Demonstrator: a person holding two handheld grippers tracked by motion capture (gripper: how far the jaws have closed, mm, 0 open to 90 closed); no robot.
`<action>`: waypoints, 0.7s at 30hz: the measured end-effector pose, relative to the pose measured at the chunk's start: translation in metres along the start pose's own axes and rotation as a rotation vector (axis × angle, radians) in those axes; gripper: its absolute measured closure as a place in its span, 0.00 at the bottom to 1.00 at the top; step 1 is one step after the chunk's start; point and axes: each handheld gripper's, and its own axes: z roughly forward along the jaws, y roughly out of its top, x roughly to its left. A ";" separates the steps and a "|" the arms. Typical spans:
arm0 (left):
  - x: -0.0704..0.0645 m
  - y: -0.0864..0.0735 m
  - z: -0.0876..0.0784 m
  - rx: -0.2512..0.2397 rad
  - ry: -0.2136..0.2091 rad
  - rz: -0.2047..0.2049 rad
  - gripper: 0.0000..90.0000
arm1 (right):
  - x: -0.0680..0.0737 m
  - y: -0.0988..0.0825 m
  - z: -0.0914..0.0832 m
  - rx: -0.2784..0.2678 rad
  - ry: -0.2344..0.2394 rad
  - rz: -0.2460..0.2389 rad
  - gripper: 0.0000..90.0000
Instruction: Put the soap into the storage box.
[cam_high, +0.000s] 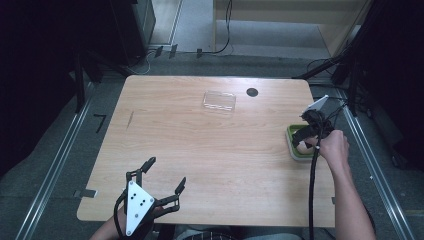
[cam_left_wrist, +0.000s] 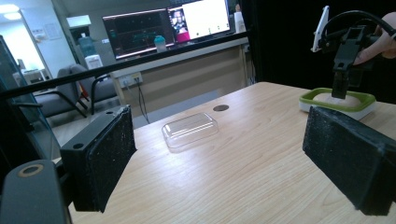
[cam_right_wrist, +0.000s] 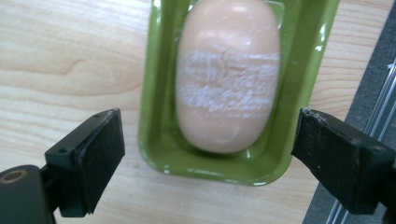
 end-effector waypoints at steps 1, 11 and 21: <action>0.000 0.000 0.000 0.000 0.000 0.000 0.11 | 0.001 -0.001 -0.001 -0.002 0.000 -0.005 0.09; -0.001 0.000 -0.003 -0.002 0.002 0.002 0.11 | 0.019 -0.016 -0.011 -0.007 -0.006 -0.061 0.07; -0.001 0.000 -0.003 -0.001 0.002 0.003 0.11 | 0.032 -0.034 -0.017 -0.002 -0.003 -0.120 0.05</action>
